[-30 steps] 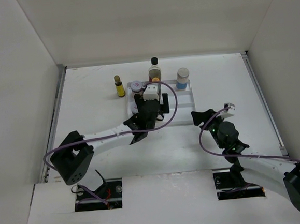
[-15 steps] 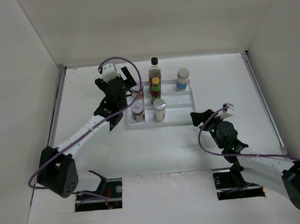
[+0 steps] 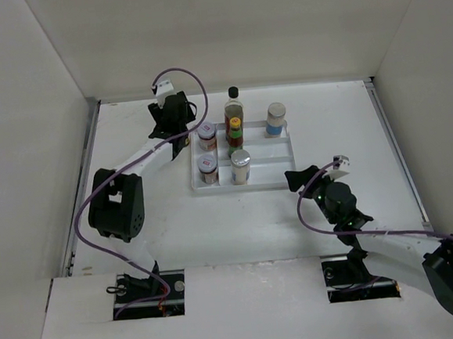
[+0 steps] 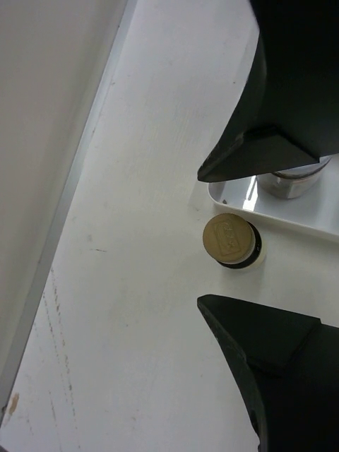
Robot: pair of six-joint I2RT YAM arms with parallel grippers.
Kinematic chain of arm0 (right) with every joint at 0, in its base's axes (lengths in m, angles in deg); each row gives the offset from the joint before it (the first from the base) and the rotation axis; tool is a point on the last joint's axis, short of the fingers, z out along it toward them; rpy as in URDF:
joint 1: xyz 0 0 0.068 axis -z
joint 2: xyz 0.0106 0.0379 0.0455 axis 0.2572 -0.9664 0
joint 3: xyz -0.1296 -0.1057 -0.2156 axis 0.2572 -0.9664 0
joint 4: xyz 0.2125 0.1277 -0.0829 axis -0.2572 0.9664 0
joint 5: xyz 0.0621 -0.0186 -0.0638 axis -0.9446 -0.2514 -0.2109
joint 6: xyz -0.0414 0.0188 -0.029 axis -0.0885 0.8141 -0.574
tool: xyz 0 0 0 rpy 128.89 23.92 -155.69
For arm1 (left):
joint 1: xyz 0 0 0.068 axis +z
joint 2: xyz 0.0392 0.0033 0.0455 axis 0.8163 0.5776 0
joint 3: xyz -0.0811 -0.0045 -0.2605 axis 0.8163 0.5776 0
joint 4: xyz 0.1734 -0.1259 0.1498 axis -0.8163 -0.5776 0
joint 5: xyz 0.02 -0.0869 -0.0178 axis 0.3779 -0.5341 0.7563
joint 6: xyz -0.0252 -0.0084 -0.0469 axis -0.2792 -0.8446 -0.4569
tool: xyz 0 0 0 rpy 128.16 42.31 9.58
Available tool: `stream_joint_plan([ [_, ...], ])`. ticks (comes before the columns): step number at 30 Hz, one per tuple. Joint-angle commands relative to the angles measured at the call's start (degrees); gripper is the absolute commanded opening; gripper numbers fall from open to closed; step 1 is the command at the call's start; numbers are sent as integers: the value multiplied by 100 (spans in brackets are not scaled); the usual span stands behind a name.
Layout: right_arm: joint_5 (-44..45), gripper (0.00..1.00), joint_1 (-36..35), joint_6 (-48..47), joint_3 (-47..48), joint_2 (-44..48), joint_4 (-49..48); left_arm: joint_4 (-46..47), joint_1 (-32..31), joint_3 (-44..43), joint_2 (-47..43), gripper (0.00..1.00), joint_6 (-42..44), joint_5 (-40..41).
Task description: Organize the condiment bottles
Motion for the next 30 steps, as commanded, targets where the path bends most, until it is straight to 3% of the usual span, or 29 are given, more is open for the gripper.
stream_joint_plan([
  [1, -99, 69, -40, -7, 231, -56, -243, 3, 54, -373, 65, 61, 8, -187],
  [10, -161, 69, -49, -33, 258, -56, -234, 21, 55, -356, 399, 49, -37, -134],
  [15, -178, 69, -49, -16, 258, -117, -243, 30, 90, -365, 374, 25, -54, 32],
  [17, -144, 68, -58, -51, 275, -100, -243, 47, 81, -312, 199, 21, -28, 77],
  [25, -21, 69, -49, -86, 162, 224, -243, 258, -121, 364, -1707, 19, 218, 235],
  [30, 295, 75, -14, -34, -58, 734, -182, 197, -743, 725, -3070, 19, 341, 209],
])
